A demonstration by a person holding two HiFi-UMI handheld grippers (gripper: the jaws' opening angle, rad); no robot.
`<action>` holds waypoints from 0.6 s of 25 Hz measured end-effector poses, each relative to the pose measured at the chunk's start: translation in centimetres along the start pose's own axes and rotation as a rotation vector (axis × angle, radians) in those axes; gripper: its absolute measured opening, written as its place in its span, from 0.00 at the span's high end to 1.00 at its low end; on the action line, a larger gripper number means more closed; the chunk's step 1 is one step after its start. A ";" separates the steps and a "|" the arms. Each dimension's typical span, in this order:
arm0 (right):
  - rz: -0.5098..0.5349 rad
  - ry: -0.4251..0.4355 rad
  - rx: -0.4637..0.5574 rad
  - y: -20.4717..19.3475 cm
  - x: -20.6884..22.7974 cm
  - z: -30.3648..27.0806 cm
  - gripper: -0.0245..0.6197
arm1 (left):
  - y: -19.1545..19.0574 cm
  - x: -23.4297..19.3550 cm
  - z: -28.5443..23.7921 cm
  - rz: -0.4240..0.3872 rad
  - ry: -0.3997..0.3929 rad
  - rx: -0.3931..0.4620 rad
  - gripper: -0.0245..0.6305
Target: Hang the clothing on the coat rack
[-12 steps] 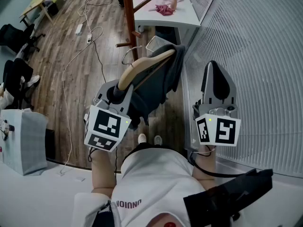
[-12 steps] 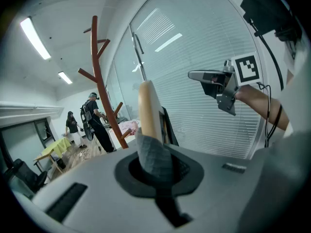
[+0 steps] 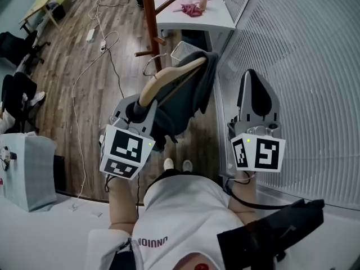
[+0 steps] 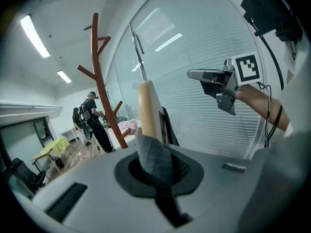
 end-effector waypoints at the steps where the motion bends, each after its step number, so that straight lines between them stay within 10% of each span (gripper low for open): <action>1: -0.004 0.001 -0.001 -0.1 0.0 -0.1 0.93 | 0.0 0.0 -0.1 0.001 0.000 -0.001 0.93; 15: -0.034 -0.064 0.030 -2.7 -0.2 -1.7 0.93 | -2.2 -1.8 -4.5 -0.023 -0.091 -0.006 0.93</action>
Point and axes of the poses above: the fingertips, and each gripper's own axes: z backward along the fingers, x to its right, y out of its top, the point moved 8 cm from there along z, backward along the fingers, and after that the axes turned 13 degrees about -z, right-handed, at the moved point
